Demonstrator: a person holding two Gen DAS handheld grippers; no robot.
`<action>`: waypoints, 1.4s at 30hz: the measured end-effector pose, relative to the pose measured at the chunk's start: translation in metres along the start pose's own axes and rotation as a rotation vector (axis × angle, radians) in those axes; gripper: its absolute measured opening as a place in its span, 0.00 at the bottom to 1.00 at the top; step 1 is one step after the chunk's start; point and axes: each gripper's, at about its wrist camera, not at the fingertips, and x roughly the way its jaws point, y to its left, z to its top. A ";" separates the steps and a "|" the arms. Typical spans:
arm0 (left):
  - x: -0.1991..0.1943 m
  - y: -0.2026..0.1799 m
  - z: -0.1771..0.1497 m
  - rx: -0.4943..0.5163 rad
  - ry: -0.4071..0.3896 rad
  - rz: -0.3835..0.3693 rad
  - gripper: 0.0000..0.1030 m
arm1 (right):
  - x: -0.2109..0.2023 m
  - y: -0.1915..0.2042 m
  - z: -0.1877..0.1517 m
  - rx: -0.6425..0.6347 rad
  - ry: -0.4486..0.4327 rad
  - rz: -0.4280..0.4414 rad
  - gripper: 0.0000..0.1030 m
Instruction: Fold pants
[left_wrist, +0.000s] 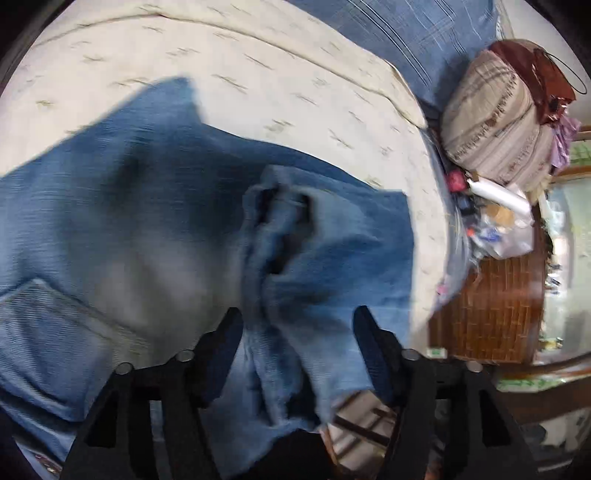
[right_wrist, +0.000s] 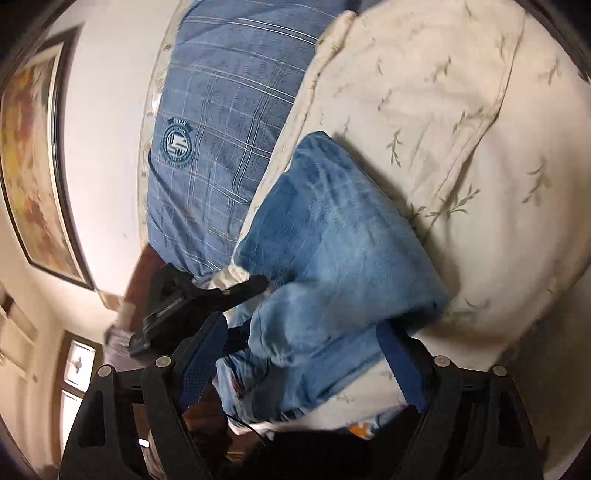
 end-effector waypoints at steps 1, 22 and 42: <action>0.001 -0.008 0.000 0.024 -0.010 0.020 0.33 | 0.005 -0.003 0.003 0.010 -0.001 -0.010 0.51; -0.058 0.032 -0.072 0.047 -0.120 0.045 0.14 | 0.030 0.028 -0.025 -0.181 0.318 -0.117 0.51; -0.010 0.012 -0.033 -0.019 -0.238 0.298 0.20 | 0.118 0.083 0.068 -0.699 0.110 -0.607 0.29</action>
